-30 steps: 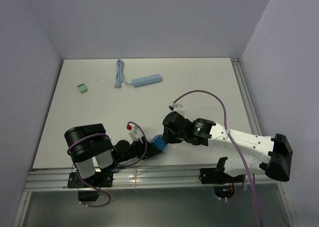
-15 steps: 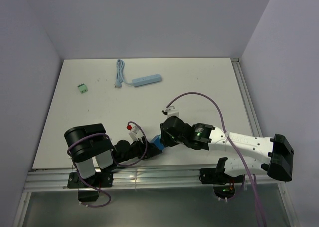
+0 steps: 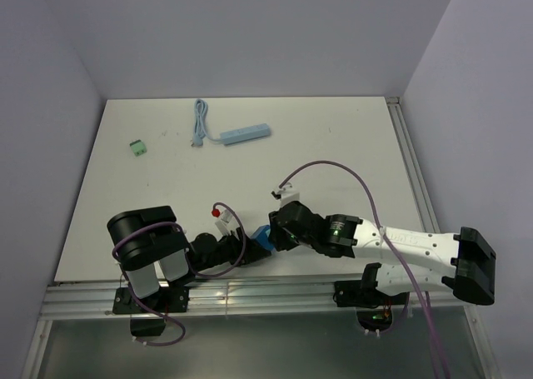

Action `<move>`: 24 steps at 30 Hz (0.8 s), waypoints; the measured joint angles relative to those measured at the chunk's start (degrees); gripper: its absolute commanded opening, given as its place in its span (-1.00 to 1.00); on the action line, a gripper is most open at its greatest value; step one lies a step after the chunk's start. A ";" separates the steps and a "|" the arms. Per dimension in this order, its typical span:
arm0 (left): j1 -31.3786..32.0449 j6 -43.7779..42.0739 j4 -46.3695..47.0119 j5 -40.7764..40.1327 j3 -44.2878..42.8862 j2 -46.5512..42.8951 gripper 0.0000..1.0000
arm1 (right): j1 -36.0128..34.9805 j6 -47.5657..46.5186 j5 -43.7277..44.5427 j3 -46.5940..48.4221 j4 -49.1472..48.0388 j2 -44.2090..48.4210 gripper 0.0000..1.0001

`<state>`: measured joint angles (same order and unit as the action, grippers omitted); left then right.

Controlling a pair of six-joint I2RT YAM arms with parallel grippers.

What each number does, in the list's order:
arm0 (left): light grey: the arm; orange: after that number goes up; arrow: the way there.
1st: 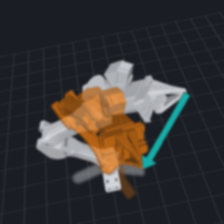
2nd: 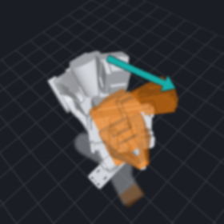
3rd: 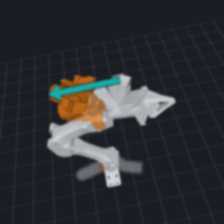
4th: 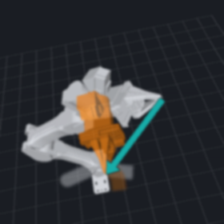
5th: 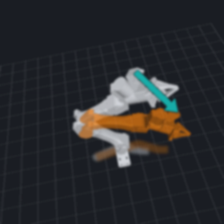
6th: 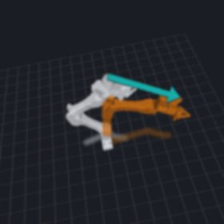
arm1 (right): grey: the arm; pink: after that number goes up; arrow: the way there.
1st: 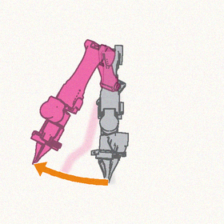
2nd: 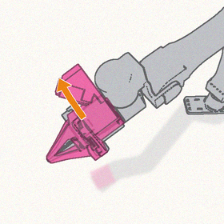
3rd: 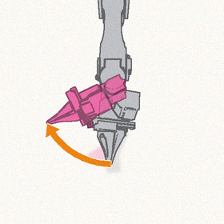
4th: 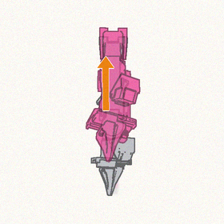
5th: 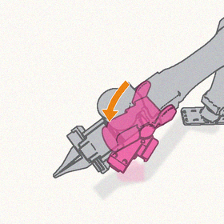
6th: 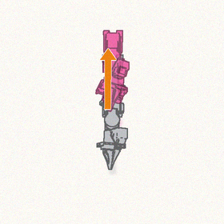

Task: Insert the plug

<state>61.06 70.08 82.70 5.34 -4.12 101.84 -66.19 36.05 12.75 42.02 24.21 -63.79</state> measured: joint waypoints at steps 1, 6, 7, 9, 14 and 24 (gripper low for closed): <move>-0.02 0.07 0.00 0.04 0.00 0.00 -0.99 | -0.09 -0.24 0.02 -0.46 -0.61 0.31 -1.00; -0.33 0.48 -0.09 0.70 0.00 0.00 -0.99 | -0.46 -1.70 0.07 -1.31 -2.19 0.76 -1.00; -0.37 0.59 -0.13 0.87 0.00 0.00 -0.99 | -0.55 -1.97 0.02 -1.49 -2.58 0.74 -1.00; -0.50 0.90 -0.20 1.09 0.00 0.00 -0.99 | -0.79 -2.69 0.11 -1.75 -3.26 0.68 -1.00; -1.18 1.97 -0.35 1.73 0.09 -0.02 -0.99 | -1.60 -4.63 0.76 -1.81 -4.92 -0.26 -1.00; -3.15 2.56 -0.66 5.05 0.24 -0.13 -0.99 | -2.36 -9.84 0.87 -1.57 -5.95 -0.90 -1.00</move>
<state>57.91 72.64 82.04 10.39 -3.88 101.71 -68.55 26.22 13.63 40.45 18.26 -64.69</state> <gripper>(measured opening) 0.628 0.382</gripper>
